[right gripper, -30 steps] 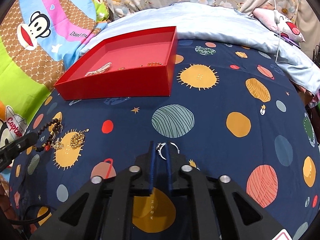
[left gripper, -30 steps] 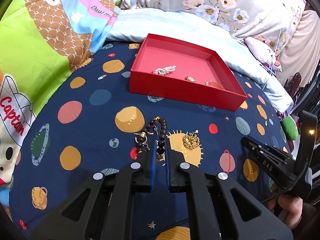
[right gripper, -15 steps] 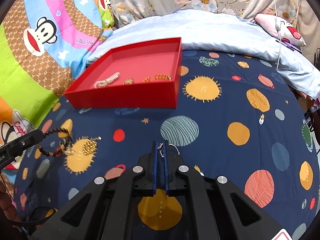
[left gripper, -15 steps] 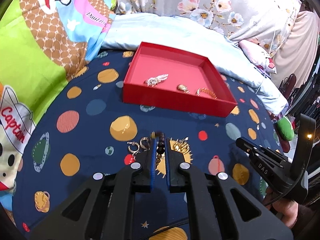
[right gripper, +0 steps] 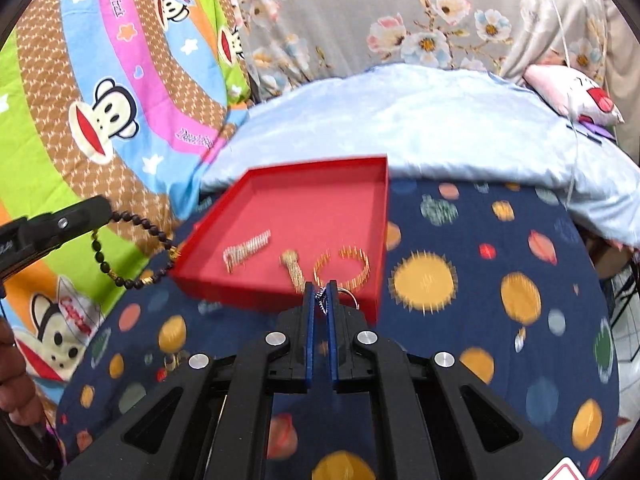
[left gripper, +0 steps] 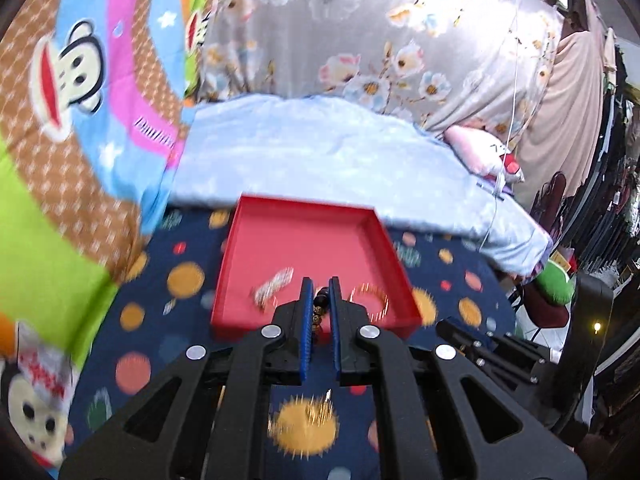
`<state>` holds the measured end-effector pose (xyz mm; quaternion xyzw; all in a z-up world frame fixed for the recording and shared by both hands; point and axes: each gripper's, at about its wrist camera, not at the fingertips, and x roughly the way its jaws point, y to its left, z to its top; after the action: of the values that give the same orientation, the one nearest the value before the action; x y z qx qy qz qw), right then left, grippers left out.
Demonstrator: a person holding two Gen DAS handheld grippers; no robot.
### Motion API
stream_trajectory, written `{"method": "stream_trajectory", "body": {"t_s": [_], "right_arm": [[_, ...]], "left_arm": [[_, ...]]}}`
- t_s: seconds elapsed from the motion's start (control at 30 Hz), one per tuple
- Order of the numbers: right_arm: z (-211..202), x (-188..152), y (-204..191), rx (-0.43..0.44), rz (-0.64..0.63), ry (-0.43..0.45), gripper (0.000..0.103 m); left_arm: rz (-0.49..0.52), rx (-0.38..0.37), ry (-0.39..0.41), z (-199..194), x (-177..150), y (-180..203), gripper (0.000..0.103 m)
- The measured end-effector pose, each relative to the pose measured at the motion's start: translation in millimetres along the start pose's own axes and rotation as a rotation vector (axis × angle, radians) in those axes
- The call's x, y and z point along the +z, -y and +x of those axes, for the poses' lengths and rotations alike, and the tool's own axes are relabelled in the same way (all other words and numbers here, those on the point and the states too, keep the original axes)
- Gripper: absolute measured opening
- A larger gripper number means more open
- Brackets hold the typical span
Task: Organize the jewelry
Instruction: 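Carry the bead bracelet and silver ring into the red tray and release both, then withdraw both tools toward the hoop earrings and gold pendants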
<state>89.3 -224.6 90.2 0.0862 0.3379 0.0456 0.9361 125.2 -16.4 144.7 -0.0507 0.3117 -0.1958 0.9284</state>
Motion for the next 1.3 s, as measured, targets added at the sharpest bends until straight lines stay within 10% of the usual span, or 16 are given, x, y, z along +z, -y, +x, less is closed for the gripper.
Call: {"method": "stream_trajectory", "body": {"t_s": [0.6, 0.67, 0.73, 0.87, 1.3], "right_arm": [[122, 66, -12, -0.008, -0.092, -0.063, 0.005], [134, 64, -13, 0.003, -0.098, -0.088, 0.005], [137, 62, -14, -0.007, -0.103, -0.085, 0.007], [129, 60, -7, 0.003, -0.069, -0.061, 0.023], [43, 3, 23, 0.043, 0.084, -0.021, 0.027]], "left_arm": [[0.016, 0.080, -0.085, 154, 51, -29, 0.008], [-0.002, 0.104, -0.082, 161, 49, -34, 0.039], [-0.028, 0.134, -0.073, 161, 49, -40, 0.059], [-0.050, 0.153, -0.059, 153, 47, -48, 0.066], [-0.085, 0.172, -0.031, 81, -5, -48, 0.073]]}}
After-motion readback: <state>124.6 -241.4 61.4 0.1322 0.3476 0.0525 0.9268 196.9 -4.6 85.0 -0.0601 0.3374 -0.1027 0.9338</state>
